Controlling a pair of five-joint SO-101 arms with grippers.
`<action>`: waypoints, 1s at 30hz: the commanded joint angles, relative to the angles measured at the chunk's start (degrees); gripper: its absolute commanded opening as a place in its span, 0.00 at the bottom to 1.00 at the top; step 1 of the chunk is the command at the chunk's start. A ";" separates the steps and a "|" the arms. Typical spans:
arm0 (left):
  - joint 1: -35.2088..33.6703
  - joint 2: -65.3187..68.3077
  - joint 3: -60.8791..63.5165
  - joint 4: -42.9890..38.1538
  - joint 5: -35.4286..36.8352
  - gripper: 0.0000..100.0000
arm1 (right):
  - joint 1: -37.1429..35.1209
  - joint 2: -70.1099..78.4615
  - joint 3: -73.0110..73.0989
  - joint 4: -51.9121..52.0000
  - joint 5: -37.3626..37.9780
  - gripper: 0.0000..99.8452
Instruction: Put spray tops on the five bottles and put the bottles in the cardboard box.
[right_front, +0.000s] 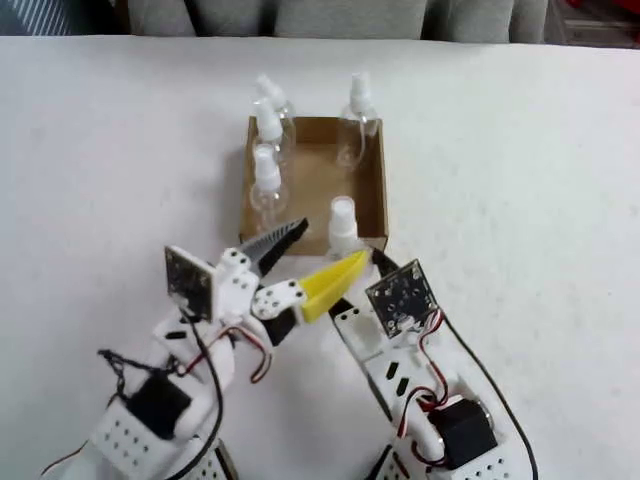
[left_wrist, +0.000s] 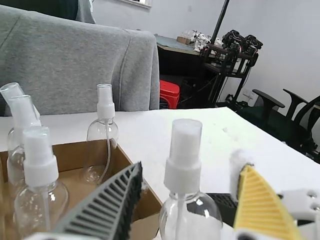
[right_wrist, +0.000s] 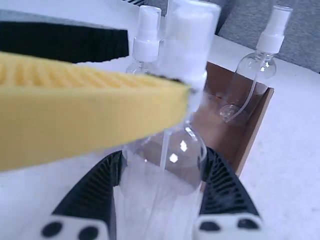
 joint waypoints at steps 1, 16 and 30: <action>0.75 -12.09 -3.78 11.34 0.53 0.29 | 0.84 -0.40 -2.81 -1.63 0.09 0.02; -8.84 -17.10 -3.60 27.08 0.44 0.14 | 3.47 -0.48 -2.81 -1.71 0.09 0.02; -18.77 -17.10 8.26 32.44 -7.47 0.02 | 3.56 -0.57 3.78 -15.96 0.53 0.02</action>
